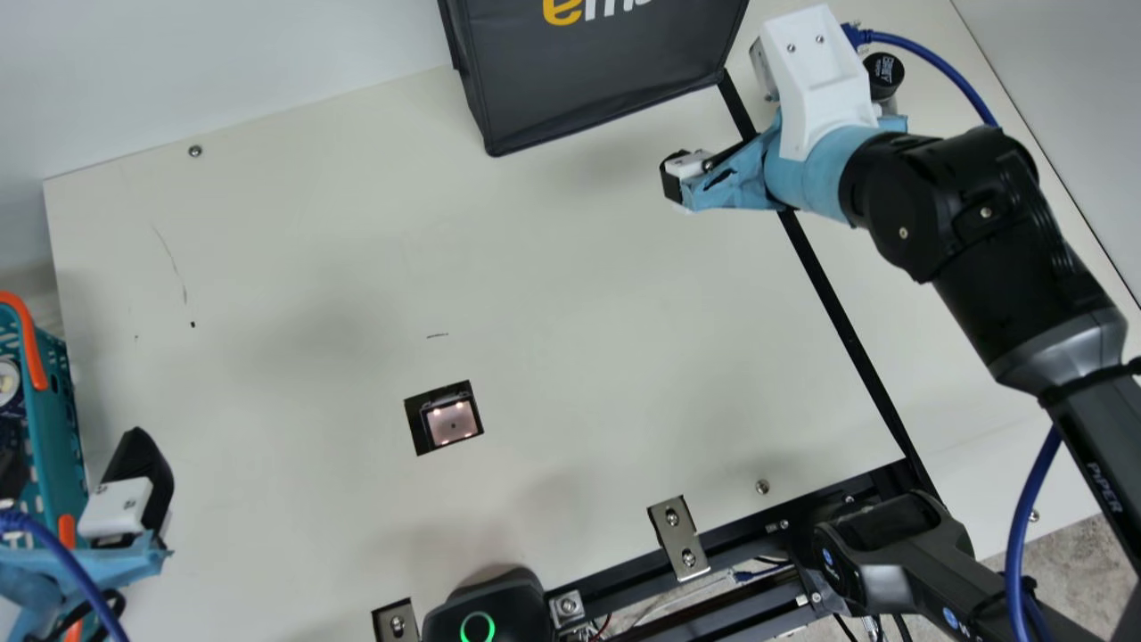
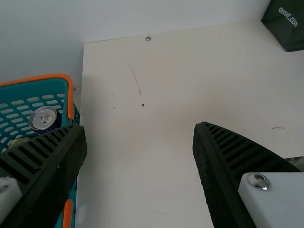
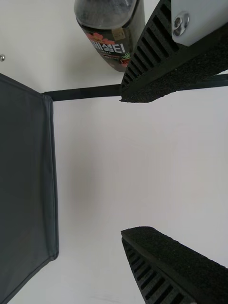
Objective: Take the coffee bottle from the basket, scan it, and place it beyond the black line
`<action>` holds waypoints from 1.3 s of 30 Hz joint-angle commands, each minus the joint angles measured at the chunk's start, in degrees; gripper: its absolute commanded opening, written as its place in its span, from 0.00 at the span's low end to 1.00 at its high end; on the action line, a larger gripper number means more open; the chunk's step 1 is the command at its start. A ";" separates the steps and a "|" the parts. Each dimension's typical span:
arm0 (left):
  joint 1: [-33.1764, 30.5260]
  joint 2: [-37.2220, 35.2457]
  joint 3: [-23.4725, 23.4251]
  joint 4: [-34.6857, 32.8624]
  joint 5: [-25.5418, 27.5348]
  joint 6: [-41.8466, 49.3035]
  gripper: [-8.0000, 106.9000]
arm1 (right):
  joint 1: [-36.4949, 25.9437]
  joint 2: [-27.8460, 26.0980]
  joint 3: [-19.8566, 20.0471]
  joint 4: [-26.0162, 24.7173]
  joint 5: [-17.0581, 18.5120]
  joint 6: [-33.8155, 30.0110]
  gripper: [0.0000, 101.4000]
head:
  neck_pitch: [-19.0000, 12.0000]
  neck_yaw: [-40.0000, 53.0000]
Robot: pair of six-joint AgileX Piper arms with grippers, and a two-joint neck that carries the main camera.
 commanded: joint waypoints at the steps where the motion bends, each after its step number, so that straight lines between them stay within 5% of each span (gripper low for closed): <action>1: 0.00 0.00 0.00 0.00 0.00 0.00 0.85 | 0.79 -0.57 0.46 -0.56 0.11 1.21 0.90 | -1.57 -0.05; 19: 0.00 0.00 0.00 0.00 0.00 0.00 0.85 | 7.00 -6.20 4.74 -5.92 1.34 9.39 0.90 | -1.57 -0.05; 39: 0.00 0.00 0.00 0.00 0.00 0.00 0.85 | 8.67 -10.01 5.40 -7.28 3.54 11.08 0.90 | -1.57 -0.05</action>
